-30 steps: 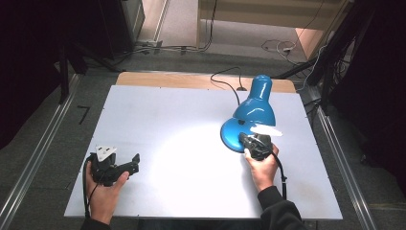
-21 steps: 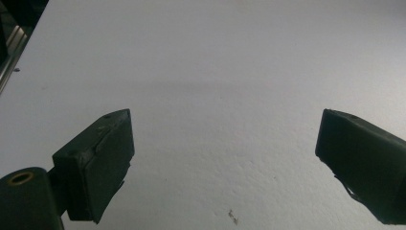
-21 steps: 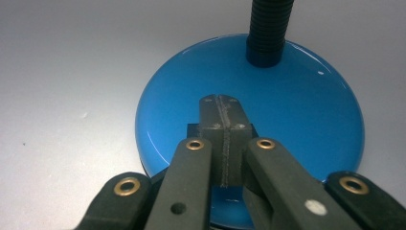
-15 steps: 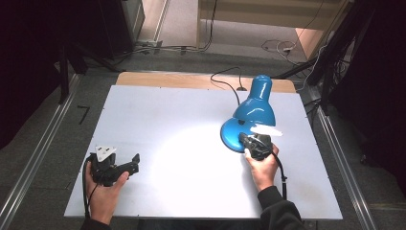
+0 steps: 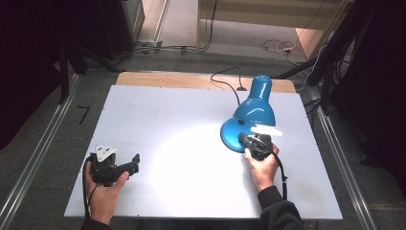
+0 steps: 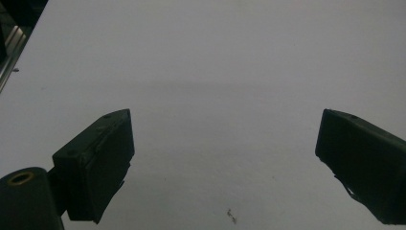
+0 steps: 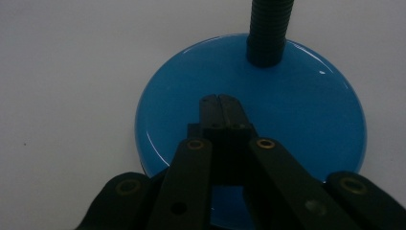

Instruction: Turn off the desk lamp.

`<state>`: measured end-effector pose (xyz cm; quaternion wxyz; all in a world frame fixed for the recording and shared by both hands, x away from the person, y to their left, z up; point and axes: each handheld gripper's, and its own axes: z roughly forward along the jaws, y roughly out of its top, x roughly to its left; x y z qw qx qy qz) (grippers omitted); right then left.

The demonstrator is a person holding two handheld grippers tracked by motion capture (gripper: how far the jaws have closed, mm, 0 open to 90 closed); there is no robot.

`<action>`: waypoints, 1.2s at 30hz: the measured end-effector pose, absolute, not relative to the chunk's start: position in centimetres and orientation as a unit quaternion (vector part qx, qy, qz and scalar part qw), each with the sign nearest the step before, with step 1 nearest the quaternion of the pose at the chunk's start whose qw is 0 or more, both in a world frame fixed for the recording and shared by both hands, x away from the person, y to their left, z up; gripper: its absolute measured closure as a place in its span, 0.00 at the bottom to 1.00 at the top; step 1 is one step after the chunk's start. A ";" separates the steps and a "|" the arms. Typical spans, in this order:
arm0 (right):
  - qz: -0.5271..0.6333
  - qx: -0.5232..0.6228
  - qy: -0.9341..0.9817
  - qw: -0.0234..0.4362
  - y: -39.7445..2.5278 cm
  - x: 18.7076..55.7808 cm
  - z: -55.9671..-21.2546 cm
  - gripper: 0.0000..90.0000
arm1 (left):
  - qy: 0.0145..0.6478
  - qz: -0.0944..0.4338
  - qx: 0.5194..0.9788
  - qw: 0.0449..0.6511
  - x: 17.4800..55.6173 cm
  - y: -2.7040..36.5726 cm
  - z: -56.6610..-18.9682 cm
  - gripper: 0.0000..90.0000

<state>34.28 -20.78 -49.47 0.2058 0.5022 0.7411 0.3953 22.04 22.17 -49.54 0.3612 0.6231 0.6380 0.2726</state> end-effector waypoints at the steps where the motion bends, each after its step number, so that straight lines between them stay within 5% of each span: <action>1: 0.395 0.502 0.741 0.205 -20.8 34.3 -49.5 0.98 | 0.638 0.273 0.623 0.362 22.0 22.2 -49.5 0.08; 18: 0.401 0.510 0.736 0.192 -20.9 34.7 -49.6 0.97 | 0.639 0.269 0.621 0.365 22.1 22.3 -49.5 0.08; 36: 0.411 0.510 0.732 0.188 -21.4 34.6 -49.3 0.40 | 0.644 0.266 0.617 0.366 22.1 22.5 -49.5 0.08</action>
